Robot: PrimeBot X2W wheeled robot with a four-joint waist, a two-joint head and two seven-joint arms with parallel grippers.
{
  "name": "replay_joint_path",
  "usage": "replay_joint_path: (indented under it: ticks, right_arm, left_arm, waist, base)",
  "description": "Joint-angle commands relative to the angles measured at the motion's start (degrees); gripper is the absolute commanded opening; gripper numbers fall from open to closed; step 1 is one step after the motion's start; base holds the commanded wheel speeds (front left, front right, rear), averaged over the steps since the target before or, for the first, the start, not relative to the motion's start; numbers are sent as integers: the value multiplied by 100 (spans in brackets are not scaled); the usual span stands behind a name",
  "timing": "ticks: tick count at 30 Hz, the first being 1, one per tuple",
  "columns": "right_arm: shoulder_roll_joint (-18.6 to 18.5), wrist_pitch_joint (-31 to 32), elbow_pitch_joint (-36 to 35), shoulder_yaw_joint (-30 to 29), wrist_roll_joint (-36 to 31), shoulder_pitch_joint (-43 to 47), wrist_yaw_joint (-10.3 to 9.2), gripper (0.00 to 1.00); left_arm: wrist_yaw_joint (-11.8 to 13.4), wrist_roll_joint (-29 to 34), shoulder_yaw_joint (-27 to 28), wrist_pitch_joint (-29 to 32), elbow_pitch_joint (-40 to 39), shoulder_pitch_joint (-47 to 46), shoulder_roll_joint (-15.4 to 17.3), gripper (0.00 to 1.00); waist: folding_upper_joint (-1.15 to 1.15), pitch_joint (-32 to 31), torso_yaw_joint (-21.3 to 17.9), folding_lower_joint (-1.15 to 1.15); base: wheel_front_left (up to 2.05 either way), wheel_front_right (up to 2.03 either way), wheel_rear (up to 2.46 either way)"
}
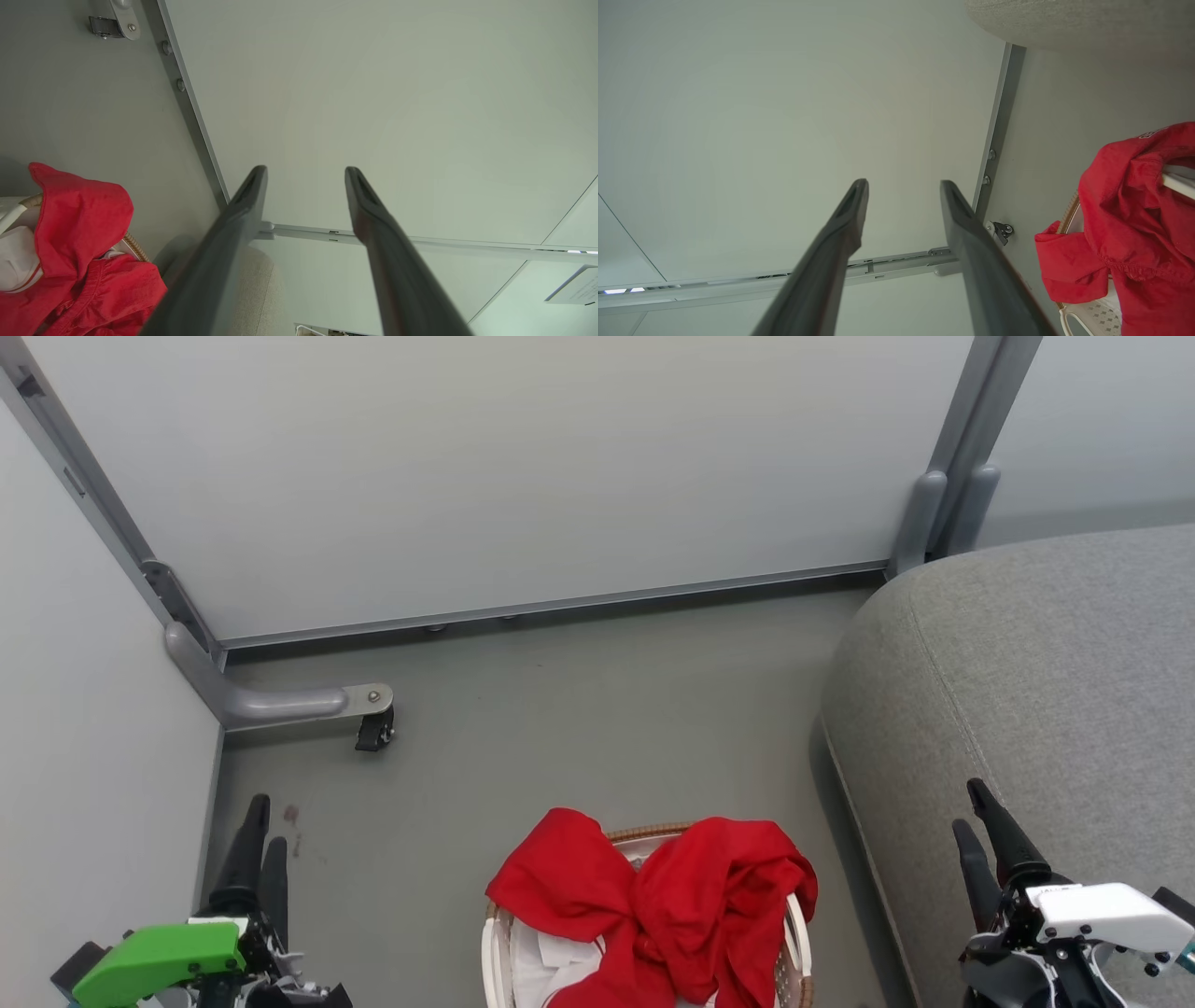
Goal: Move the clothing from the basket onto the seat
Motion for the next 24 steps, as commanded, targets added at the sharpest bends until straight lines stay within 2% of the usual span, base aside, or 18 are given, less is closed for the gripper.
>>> replay_joint_path:
  ticks: [1,14,24]
  right_arm:
    - [-2,-27,-4,18,-10,-1,0,100]
    - [-21,-397,-38,95,-342,17,0,100]
    - [-34,-646,-358,38,-1214,12,0,100]
  left_arm:
    - [0,5,-31,-27,-17,-1,2,100]
    - [-5,251,-317,-395,-116,26,14,100]
    - [-9,989,-497,-640,-281,-10,22,100]
  waist:
    - [0,1,0,0]
    - [0,6,5,0]
    - [0,6,14,0]
  base:
    - [0,0,0]
    - [0,0,0]
    - [0,0,0]
